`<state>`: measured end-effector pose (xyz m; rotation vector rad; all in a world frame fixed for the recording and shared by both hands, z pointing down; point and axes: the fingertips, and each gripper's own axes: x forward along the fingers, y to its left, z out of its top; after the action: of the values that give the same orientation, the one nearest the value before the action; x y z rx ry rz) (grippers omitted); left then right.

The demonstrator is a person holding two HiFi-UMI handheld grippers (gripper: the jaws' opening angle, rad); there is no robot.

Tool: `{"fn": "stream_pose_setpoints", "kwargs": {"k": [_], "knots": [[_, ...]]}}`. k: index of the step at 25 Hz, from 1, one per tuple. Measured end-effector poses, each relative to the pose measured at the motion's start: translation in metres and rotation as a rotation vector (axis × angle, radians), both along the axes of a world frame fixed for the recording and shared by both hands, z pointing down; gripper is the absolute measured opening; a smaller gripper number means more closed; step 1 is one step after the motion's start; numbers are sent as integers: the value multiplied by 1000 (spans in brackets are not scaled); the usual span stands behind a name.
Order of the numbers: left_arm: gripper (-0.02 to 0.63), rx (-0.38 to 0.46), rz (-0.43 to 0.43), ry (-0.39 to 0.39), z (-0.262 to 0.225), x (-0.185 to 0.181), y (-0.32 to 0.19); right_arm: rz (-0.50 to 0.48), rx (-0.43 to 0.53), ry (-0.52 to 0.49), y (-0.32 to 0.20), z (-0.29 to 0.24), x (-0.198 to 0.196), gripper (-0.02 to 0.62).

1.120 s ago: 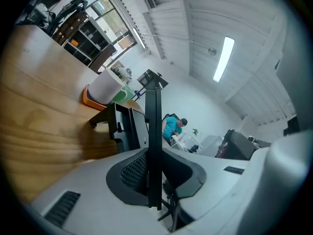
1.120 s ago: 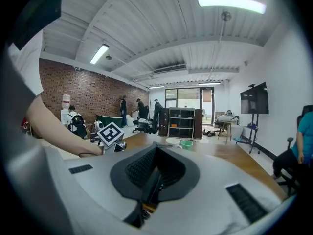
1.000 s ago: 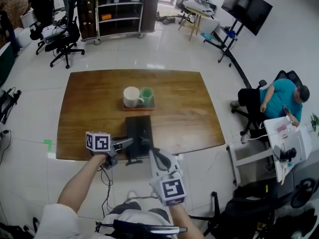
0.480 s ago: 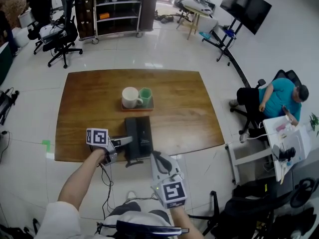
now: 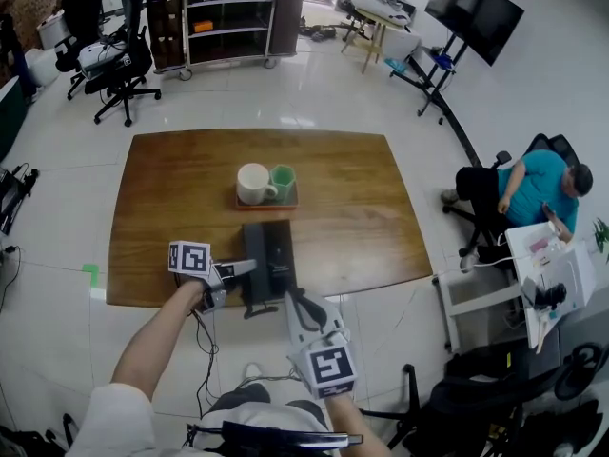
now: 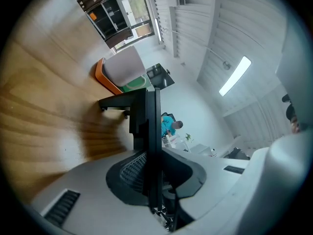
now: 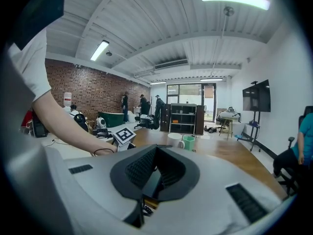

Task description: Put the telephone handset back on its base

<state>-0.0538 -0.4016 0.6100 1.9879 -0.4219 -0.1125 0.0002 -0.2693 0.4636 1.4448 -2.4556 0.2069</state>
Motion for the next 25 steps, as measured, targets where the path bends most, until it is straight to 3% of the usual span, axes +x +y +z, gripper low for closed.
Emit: {"fn": "stream_pose_setpoints", "kwargs": {"k": [8,13,19,25], "knots": [[75,11,-23,3,-1,-2,2,5,-8,-4,4,3,3,5],[71,-49,-14,85,-1,-2,3,-10,-8,27,6,8,7,5],[71,-79,-19,98,7,-9,-3,9,-19,2,3,7,6,5],[72,-36,-9,103,3,-4,0,-3,-25,-4,2,10,1,5]]}}
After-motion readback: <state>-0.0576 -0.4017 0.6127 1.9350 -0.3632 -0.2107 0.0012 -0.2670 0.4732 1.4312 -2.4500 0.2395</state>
